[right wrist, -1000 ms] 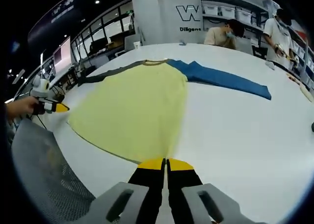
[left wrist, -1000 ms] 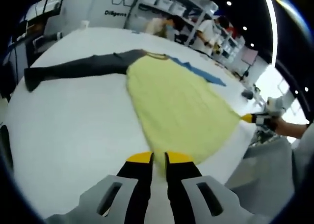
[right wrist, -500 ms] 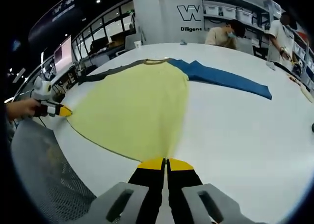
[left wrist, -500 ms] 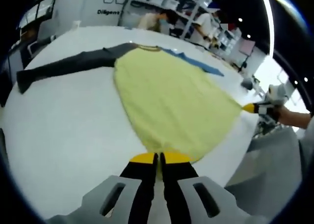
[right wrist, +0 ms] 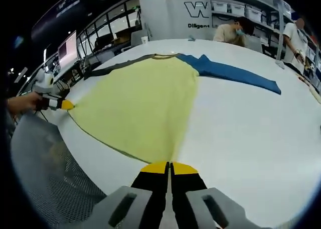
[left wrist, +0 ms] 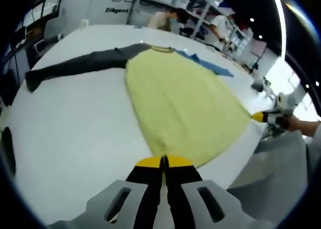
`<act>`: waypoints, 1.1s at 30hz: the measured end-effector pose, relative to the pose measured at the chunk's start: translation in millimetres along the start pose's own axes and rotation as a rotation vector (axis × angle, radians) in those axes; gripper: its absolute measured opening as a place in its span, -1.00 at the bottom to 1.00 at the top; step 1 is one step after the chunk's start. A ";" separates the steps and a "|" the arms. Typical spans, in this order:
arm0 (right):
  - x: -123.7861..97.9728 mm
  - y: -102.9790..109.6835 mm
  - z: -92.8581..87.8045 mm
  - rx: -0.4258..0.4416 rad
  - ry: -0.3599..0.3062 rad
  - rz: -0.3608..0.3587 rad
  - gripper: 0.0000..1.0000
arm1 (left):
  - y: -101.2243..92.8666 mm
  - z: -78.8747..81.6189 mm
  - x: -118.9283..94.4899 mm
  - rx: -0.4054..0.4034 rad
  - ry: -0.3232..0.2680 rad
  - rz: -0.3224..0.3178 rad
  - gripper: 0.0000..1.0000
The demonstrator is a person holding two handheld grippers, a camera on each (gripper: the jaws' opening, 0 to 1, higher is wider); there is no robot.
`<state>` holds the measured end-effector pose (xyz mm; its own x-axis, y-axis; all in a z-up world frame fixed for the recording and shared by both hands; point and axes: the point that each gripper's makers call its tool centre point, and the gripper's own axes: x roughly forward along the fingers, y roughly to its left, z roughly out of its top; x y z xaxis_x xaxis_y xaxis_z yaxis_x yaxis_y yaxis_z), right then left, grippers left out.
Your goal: Fold the garment on the visible template until the final outline fits inside the template.
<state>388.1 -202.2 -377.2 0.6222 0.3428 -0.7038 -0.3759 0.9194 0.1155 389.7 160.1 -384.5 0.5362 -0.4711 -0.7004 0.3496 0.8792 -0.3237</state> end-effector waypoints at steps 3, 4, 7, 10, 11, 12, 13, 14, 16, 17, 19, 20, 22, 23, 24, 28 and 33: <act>1.5 3.4 -5.1 0.000 0.009 0.007 -1.00 | 3.3 0.6 -1.5 0.023 0.002 0.018 -1.00; 2.0 3.8 -6.4 0.000 0.009 0.008 -1.00 | 1.0 0.2 -1.8 0.031 0.006 0.007 -1.00; 3.1 6.1 -14.0 -0.004 0.020 0.013 -1.00 | -1.3 -2.5 -8.7 0.023 0.010 0.007 -1.00; -2.3 11.4 -18.4 -0.004 0.028 0.017 -1.00 | 0.4 -7.6 -11.9 0.004 0.012 0.018 -1.00; -2.5 11.7 -19.1 -0.004 0.029 0.018 -1.00 | -0.4 -8.8 -11.9 0.013 0.015 0.015 -1.00; -2.7 12.1 -19.9 -0.004 0.030 0.019 -1.00 | -1.3 -10.0 -11.8 0.021 0.018 0.013 -1.00; -2.7 12.6 -21.3 -0.004 0.032 0.021 -1.00 | -1.2 -12.6 -11.6 0.056 0.027 0.015 -1.00; -2.8 12.8 -22.1 -0.005 0.034 0.021 -1.00 | -1.5 -14.5 -11.5 0.067 0.036 0.016 -1.00; -3.1 13.2 -23.6 -0.007 0.037 0.022 -1.00 | -2.6 -18.7 -11.1 0.078 0.054 0.016 -1.00; -3.2 13.3 -24.3 -0.008 0.039 0.023 -1.00 | -3.6 -21.0 -10.7 0.079 0.064 0.015 -1.00; -4.2 13.6 -26.2 -0.005 0.042 0.025 -1.00 | -5.3 -19.4 -10.8 0.071 0.053 0.015 -0.99; -4.6 14.5 -25.8 -0.002 0.035 0.030 -1.00 | -6.8 -18.7 -10.9 0.066 0.050 0.017 -1.00; -4.8 15.4 -25.7 -0.002 0.028 0.036 -1.00 | -7.2 -18.7 -10.9 0.059 0.049 0.021 -1.00; -4.5 15.5 -26.0 -0.004 0.029 0.036 -1.00 | -6.6 -18.8 -10.8 0.056 0.049 0.022 -1.00; -4.3 15.8 -26.3 -0.004 0.029 0.038 -1.00 | -5.2 -18.9 -10.6 0.049 0.046 0.023 -1.00; -4.5 17.4 -26.6 -0.003 0.029 0.042 -1.00 | -3.4 -19.7 -10.5 0.047 0.043 0.022 -1.00; -7.8 27.9 -22.8 -0.023 0.011 0.085 -1.00 | -4.8 -19.2 -13.0 0.039 0.049 0.021 -0.95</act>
<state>357.2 -183.7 -384.5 0.5794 0.4173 -0.7001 -0.4427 0.8824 0.1596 366.3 163.4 -386.1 0.5054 -0.4480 -0.7375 0.3691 0.8848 -0.2845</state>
